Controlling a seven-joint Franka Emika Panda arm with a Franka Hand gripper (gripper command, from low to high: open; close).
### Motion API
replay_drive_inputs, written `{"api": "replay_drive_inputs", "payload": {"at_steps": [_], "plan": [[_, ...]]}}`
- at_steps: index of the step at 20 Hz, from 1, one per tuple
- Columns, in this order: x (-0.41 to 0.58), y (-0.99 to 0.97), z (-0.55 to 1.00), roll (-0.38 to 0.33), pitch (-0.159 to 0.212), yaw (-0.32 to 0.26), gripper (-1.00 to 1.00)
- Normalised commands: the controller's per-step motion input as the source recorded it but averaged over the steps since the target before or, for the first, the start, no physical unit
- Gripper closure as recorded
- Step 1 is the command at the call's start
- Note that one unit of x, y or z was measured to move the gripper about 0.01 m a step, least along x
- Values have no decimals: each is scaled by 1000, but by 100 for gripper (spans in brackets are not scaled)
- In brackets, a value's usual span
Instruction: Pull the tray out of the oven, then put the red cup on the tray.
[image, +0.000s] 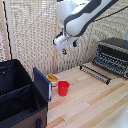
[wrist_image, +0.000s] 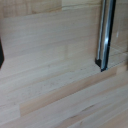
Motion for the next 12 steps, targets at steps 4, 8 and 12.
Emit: {"api": "replay_drive_inputs", "payload": {"at_steps": [4,8,12], "plan": [[1,-310,0,-293,-10,12,-100],[58,-304,0,-244,-23,0,-100],[94,-315,-7,-214,-40,0,-100]]}}
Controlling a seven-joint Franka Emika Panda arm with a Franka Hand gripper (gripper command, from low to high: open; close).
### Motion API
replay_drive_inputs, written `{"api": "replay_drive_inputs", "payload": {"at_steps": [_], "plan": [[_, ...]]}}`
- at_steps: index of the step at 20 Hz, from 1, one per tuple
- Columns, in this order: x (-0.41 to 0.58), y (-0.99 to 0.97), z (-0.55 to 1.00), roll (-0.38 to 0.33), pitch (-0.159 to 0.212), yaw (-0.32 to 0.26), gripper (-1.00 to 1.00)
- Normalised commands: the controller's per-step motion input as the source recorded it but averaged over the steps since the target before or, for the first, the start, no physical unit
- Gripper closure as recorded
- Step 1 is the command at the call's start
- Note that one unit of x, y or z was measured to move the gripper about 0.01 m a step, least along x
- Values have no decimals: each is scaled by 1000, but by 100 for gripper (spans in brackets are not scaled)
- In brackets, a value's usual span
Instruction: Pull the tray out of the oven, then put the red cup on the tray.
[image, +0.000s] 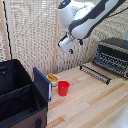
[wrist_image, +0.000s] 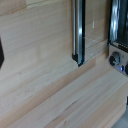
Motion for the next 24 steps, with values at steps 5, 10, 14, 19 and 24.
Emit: {"api": "replay_drive_inputs", "payload": {"at_steps": [5,10,14,19,24], "plan": [[169,-355,-50,-217,-17,18,-100],[163,-353,-58,-286,0,50,-100],[124,-350,-69,-303,0,47,-100],[104,-438,-215,-243,4,33,-100],[64,-491,-271,-173,13,7,-100]]}}
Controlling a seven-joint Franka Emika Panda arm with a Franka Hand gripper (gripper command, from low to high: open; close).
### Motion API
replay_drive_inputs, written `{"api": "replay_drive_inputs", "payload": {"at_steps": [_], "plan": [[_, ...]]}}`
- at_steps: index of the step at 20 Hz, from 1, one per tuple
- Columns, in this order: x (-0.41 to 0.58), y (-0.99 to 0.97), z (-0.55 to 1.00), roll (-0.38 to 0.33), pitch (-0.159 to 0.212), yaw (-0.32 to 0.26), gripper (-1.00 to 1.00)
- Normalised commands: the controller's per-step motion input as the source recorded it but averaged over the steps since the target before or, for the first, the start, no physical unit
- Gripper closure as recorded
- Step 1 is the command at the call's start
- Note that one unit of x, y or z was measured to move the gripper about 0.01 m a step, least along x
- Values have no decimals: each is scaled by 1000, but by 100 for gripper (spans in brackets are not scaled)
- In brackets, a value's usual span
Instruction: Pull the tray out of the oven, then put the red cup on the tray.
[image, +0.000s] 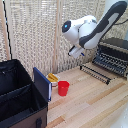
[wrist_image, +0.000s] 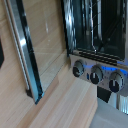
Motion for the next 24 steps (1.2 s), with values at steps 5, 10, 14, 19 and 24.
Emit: {"api": "replay_drive_inputs", "payload": {"at_steps": [5,10,14,19,24], "plan": [[75,-511,-167,-120,15,0,-100],[78,-443,-59,-177,59,0,-100],[73,-416,-48,-219,106,9,-100],[30,-445,-56,-225,103,64,-100],[0,-372,-90,-152,86,215,-100]]}}
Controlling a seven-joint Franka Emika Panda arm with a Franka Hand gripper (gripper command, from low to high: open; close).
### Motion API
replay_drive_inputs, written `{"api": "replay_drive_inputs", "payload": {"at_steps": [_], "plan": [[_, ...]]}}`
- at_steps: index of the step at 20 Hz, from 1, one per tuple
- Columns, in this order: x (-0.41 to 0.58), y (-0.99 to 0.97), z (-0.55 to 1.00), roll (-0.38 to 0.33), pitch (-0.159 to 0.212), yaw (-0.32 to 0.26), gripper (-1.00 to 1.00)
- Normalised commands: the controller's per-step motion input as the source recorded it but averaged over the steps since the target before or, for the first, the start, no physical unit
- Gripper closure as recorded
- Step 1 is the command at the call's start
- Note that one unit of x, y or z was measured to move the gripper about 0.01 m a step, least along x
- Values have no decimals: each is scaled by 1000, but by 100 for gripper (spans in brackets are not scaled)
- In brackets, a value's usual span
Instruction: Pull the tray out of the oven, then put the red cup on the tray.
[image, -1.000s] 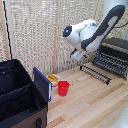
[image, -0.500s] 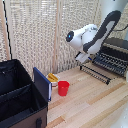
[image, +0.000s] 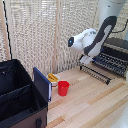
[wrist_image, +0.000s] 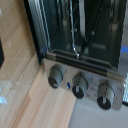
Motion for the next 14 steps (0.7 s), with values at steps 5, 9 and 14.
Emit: {"api": "replay_drive_inputs", "payload": {"at_steps": [5,9,14], "plan": [[0,-252,-51,-95,47,296,-100],[-126,-385,0,-86,2,235,-100],[-153,-527,-57,-60,0,198,-100]]}}
